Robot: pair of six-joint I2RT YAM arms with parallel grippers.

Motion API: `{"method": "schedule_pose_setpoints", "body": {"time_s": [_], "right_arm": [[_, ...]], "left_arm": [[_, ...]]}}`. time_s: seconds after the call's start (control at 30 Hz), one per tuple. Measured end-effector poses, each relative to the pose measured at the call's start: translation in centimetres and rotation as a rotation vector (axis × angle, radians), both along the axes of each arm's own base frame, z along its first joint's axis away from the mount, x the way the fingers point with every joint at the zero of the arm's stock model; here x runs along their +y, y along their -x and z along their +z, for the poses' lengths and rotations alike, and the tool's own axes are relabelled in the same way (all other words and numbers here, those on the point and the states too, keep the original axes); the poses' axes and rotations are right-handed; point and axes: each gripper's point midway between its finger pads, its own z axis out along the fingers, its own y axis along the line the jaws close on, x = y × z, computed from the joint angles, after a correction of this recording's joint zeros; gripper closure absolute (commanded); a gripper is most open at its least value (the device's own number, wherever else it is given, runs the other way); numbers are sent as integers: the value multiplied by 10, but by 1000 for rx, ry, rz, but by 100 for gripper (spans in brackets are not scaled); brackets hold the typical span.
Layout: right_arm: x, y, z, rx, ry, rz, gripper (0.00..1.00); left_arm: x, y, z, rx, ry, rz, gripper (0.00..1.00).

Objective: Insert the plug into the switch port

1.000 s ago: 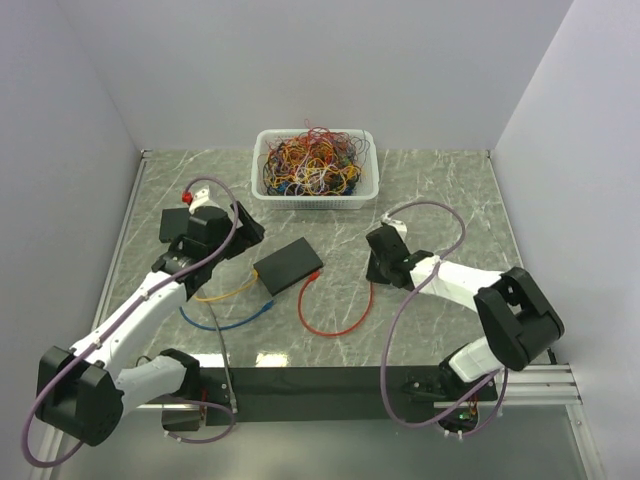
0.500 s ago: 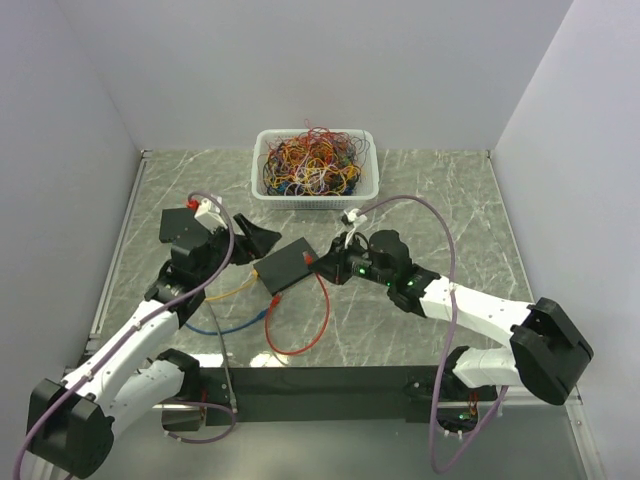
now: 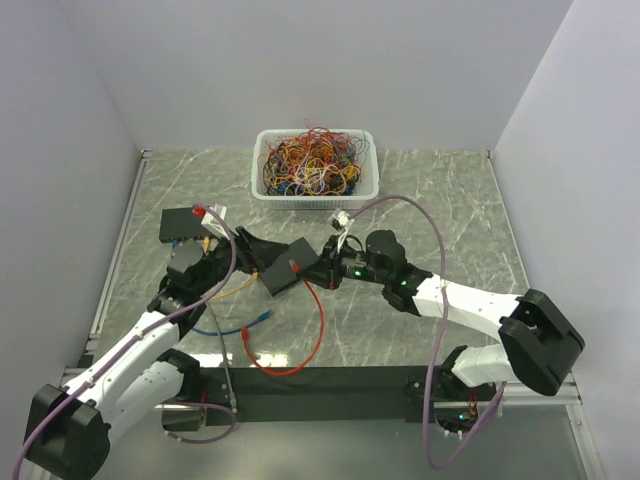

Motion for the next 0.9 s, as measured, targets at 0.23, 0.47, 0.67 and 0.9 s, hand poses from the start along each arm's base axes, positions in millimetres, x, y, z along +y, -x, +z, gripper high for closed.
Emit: {"method": "schedule_pose_setpoints", "body": {"time_s": [0.23,0.47,0.67,0.9], "right_arm": [[10,10,21,52,-143,137,100],[4,-2,18,361,-318,256,100],[5,5,-6,631,-301,280,100],[4,16,12,635,-323,341,100]], "left_arm": [[-8,17,1,-61,55,-77,29],[-6,32,26,-171,112,-111,29],[-3,41,43,-244,144,-114,29],[-3,38,35,-226,135,-107,33]]}}
